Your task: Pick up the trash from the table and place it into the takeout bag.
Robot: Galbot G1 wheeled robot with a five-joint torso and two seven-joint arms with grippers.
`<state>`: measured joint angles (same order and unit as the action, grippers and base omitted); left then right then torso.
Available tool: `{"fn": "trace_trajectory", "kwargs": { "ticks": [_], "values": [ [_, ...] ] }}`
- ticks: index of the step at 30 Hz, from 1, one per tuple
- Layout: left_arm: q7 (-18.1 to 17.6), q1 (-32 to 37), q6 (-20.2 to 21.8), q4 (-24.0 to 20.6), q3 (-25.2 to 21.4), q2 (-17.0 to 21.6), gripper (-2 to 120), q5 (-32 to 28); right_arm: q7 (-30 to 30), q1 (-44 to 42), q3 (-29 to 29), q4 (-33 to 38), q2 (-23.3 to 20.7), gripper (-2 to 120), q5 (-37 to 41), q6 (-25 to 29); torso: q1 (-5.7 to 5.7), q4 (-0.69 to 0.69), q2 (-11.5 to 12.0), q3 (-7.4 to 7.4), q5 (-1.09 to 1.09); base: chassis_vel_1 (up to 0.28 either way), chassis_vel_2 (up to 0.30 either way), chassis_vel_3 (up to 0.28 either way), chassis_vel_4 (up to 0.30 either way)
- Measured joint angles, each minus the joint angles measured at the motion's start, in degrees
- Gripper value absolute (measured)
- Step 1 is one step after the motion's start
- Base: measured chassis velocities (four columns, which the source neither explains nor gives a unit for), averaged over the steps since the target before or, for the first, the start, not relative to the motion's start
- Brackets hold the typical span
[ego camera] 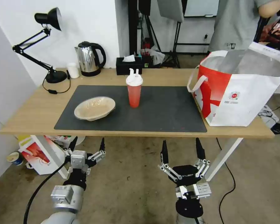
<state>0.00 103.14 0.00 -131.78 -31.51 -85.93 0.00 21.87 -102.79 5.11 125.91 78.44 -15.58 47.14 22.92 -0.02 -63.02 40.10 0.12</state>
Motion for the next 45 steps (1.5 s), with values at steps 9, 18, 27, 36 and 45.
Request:
{"fn": "trace_trajectory", "kwargs": {
  "ticks": [9, 18, 27, 36, 45],
  "values": [
    [0.0, 0.0, 0.0, 0.0, 0.0, 0.0, 100, 0.0, -0.4, 1.9, 0.2, 7.0, -4.3, 100, 2.1, -7.1, 0.0, 0.01, 0.0, 0.0, -0.09, 0.0, 0.0, 0.0, 0.0],
    [0.0, 0.0, 0.0, 0.0, 0.0, 0.0, 100, 0.0, -1.0, 9.6, 4.3, 8.7, -11.9, 100, 13.3, -14.0, 0.0, 0.01, 0.0, 0.0, -0.11, 0.0, 0.0, 0.0, 0.0],
    [0.0, 0.0, 0.0, 0.0, 0.0, 0.0, 100, 0.0, -1.1, 18.8, 6.4, 7.8, -20.6, 100, 25.3, -18.6, 0.0, 0.01, 0.0, 0.0, -0.12, 0.0, 0.0, 0.0, 0.0],
    [0.0, 0.0, 0.0, 0.0, 0.0, 0.0, 100, 0.0, -1.1, 32.2, 0.1, 4.5, -28.9, 100, 36.4, -23.1, 0.0, 0.02, 0.0, 0.01, -0.12, 0.0, 0.0, 0.0, 0.0],
    [0.0, 0.0, 0.0, 0.0, 0.0, 0.0, 100, 0.0, -2.9, 42.5, -6.8, 2.6, -32.3, 100, 46.8, -26.6, 0.0, 0.0, 0.0, 0.01, -0.12, 0.0, 0.0, 0.0, 0.0]
  ]
}}
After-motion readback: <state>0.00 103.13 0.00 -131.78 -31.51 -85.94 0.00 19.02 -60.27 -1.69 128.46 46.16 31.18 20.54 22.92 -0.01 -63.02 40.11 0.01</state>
